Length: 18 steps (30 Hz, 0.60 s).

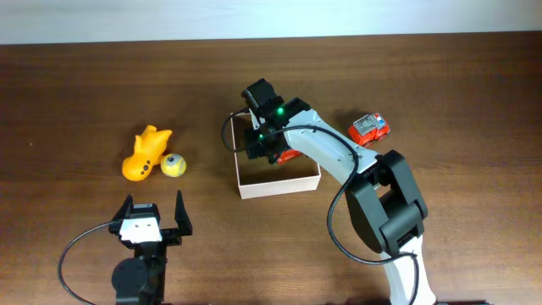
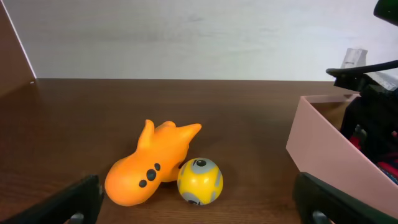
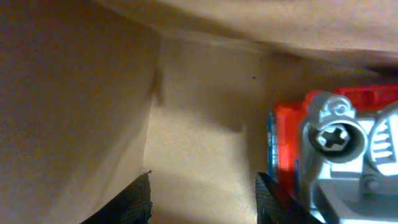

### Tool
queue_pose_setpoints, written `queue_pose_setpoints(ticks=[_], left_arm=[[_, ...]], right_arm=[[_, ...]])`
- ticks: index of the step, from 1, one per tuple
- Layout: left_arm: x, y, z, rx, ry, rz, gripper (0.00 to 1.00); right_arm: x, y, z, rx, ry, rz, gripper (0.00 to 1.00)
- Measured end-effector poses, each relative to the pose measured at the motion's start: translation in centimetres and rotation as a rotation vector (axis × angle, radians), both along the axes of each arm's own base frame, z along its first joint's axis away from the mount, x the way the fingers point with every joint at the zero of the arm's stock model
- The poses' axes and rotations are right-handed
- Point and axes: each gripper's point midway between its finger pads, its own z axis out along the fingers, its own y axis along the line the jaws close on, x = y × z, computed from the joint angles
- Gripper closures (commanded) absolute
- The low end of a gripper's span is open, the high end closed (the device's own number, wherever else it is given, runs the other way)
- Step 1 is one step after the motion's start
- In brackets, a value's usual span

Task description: Pack container

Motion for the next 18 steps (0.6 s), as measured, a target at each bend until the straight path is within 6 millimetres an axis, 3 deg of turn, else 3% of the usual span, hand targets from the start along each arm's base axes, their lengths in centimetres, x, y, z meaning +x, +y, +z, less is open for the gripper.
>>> queue_pose_setpoints(ticks=[18], left_arm=[[0.0, 0.0, 0.0, 0.0, 0.0, 0.0, 0.01]], right_arm=[[4.2, -3.6, 0.5, 0.017, -0.064, -0.102, 0.51]])
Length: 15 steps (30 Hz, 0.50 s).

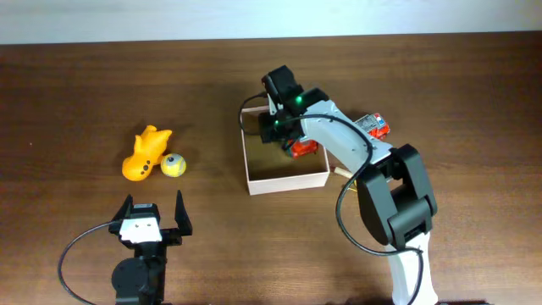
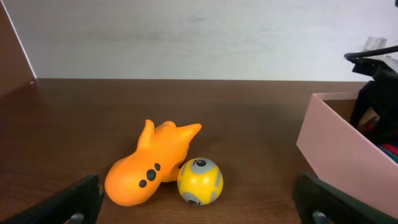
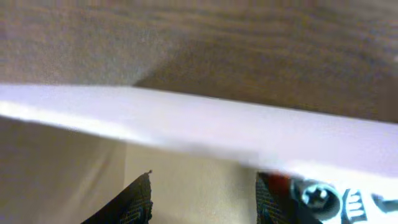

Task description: Pack container

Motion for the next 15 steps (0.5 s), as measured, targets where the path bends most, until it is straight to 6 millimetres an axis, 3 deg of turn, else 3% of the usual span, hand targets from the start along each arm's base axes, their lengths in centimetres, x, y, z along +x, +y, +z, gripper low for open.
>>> queue_pose_setpoints(ticks=[15], left_arm=[[0.0, 0.0, 0.0, 0.0, 0.0, 0.0, 0.01]], right_arm=[[1.4, -0.5, 0.3, -0.034, -0.067, -0.019, 0.51]])
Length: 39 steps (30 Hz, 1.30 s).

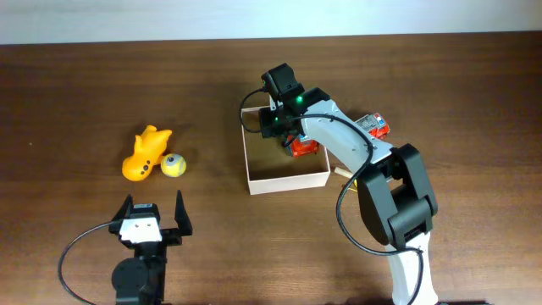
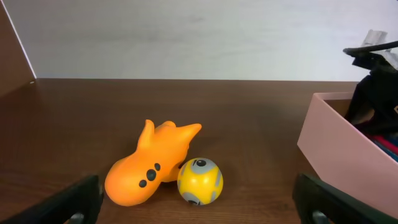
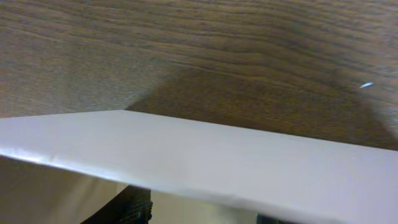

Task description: Pack container

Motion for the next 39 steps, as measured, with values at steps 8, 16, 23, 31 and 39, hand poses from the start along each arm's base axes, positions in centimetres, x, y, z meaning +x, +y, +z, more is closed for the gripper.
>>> queue_pose_setpoints(ticks=[8, 16, 23, 31, 39], left_arm=[[0.0, 0.0, 0.0, 0.0, 0.0, 0.0, 0.01], [0.0, 0.0, 0.0, 0.0, 0.0, 0.0, 0.01], [0.0, 0.0, 0.0, 0.0, 0.0, 0.0, 0.01], [0.0, 0.0, 0.0, 0.0, 0.0, 0.0, 0.01], [0.0, 0.0, 0.0, 0.0, 0.0, 0.0, 0.01]], right_arm=[[0.6, -0.6, 0.1, -0.062, -0.048, 0.048, 0.51], [0.8, -1.0, 0.1, -0.091, -0.066, 0.062, 0.51], [-0.3, 0.4, 0.0, -0.011, -0.014, 0.105, 0.51], [-2.2, 1.2, 1.3, 0.037, 0.086, 0.134, 0.51], [-2.1, 1.5, 7.0, 0.05, 0.09, 0.135, 0.38]])
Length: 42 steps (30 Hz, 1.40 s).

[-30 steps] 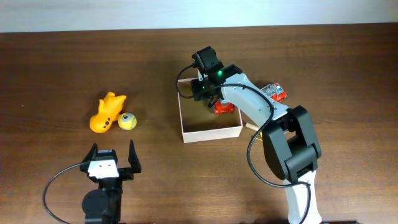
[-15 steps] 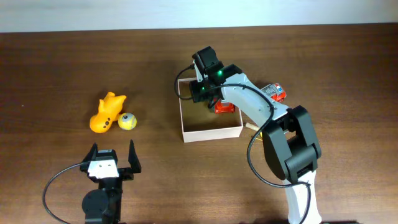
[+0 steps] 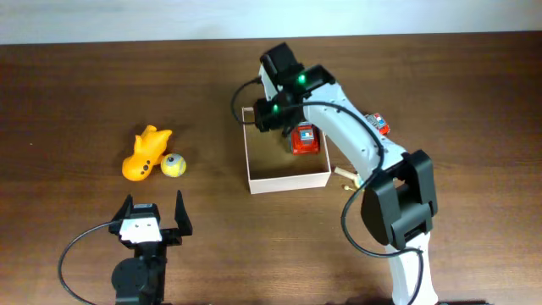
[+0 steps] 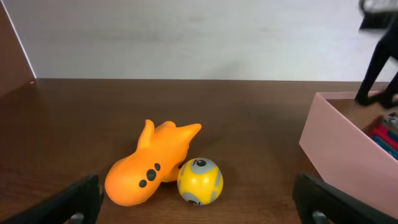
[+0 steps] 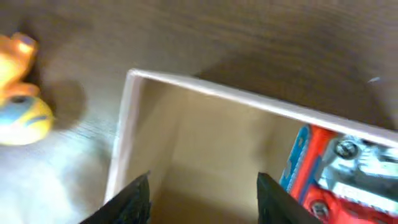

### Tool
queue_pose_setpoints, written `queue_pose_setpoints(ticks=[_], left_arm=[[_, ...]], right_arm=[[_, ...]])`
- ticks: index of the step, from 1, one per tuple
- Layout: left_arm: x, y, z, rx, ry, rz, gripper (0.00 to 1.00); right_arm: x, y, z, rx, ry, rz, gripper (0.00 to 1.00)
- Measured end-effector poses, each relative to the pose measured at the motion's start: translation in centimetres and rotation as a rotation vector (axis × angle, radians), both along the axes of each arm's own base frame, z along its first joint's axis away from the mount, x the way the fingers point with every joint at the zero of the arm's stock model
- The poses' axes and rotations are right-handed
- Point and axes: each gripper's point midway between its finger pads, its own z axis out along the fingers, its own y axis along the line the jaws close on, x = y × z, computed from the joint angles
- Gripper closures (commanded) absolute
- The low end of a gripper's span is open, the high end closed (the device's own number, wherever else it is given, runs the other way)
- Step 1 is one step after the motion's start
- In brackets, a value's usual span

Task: Pack container
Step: 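Raise the right gripper and move it to the back red truck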

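Note:
The open white box (image 3: 288,180) stands mid-table with one red toy car (image 3: 305,139) lying inside by its right wall. My right gripper (image 3: 269,117) hangs open and empty above the box's far left corner. Its wrist view looks down into the box (image 5: 124,149), at the car (image 5: 339,180) and between the open gripper (image 5: 204,200). A second red toy car (image 3: 379,125) lies right of the box, half hidden by the arm. The orange toy (image 3: 146,152) and yellow ball (image 3: 174,165) lie at left. My left gripper (image 3: 153,220) rests open near the front edge.
A small pale object (image 3: 343,174) lies against the box's right side. The left wrist view shows the orange toy (image 4: 152,165), the ball (image 4: 199,181) and the box's pink wall (image 4: 345,158) at right, with a light wall behind the table.
My right gripper was low against the box's far wall and is now higher above that corner, still open. The car inside now shows fully. The box and left arm have not moved.
My right gripper was open down inside the box beside the red car. Then it was at the far wall, and the box stood shifted to the right and farther back. It stayed there, and now it is raised above the box with the car left inside.

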Motion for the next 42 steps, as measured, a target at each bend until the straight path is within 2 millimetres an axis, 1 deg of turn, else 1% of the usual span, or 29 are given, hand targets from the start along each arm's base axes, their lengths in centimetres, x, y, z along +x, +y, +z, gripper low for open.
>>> queue_pose_setpoints(ticks=[4, 7, 10, 12, 14, 16, 18, 19, 21, 25, 26, 28, 31, 34, 36, 39, 42], left_arm=[[0.0, 0.0, 0.0, 0.0, 0.0, 0.0, 0.01], [0.0, 0.0, 0.0, 0.0, 0.0, 0.0, 0.01], [0.0, 0.0, 0.0, 0.0, 0.0, 0.0, 0.01], [0.0, 0.0, 0.0, 0.0, 0.0, 0.0, 0.01], [0.0, 0.0, 0.0, 0.0, 0.0, 0.0, 0.01], [0.0, 0.0, 0.0, 0.0, 0.0, 0.0, 0.01], [0.0, 0.0, 0.0, 0.0, 0.0, 0.0, 0.01], [0.0, 0.0, 0.0, 0.0, 0.0, 0.0, 0.01], [0.0, 0.0, 0.0, 0.0, 0.0, 0.0, 0.01], [0.0, 0.0, 0.0, 0.0, 0.0, 0.0, 0.01], [0.0, 0.0, 0.0, 0.0, 0.0, 0.0, 0.01], [0.0, 0.0, 0.0, 0.0, 0.0, 0.0, 0.01], [0.0, 0.0, 0.0, 0.0, 0.0, 0.0, 0.01], [0.0, 0.0, 0.0, 0.0, 0.0, 0.0, 0.01], [0.0, 0.0, 0.0, 0.0, 0.0, 0.0, 0.01], [0.0, 0.0, 0.0, 0.0, 0.0, 0.0, 0.01], [0.0, 0.0, 0.0, 0.0, 0.0, 0.0, 0.01]], right_arm=[[0.1, -0.4, 3.2, 0.007, -0.019, -0.004, 0.32], [0.7, -1.1, 5.2, 0.021, -0.045, -0.023, 0.32], [1.8, -2.5, 6.5, 0.035, -0.066, -0.064, 0.28], [2.7, -3.9, 6.9, 0.041, -0.068, -0.11, 0.27], [3.1, -5.6, 6.8, 0.038, -0.051, -0.154, 0.27], [3.4, -7.7, 6.5, 0.028, -0.024, -0.206, 0.28], [3.5, -10.2, 6.1, 0.008, 0.014, -0.27, 0.28], [3.3, -11.8, 5.9, -0.012, 0.041, -0.315, 0.28], [2.8, -14.7, 5.3, -0.062, 0.089, -0.406, 0.28], [1.2, -20.6, 4.5, -0.196, 0.176, -0.61, 0.28], [0.8, -21.7, 4.4, -0.228, 0.19, -0.661, 0.28], [0.2, -23.4, 4.3, -0.276, 0.207, -0.756, 0.28], [-0.3, -24.6, 4.4, -0.311, 0.214, -0.889, 0.28], [-0.3, -25.1, 4.3, -0.304, 0.213, -1.036, 0.28], [-0.4, -25.3, 4.1, -0.3, 0.217, -1.103, 0.28], [-0.9, -25.4, 2.7, -0.297, 0.244, -1.211, 0.28], [-1.0, -25.3, 0.4, -0.29, 0.267, -1.284, 0.28]])
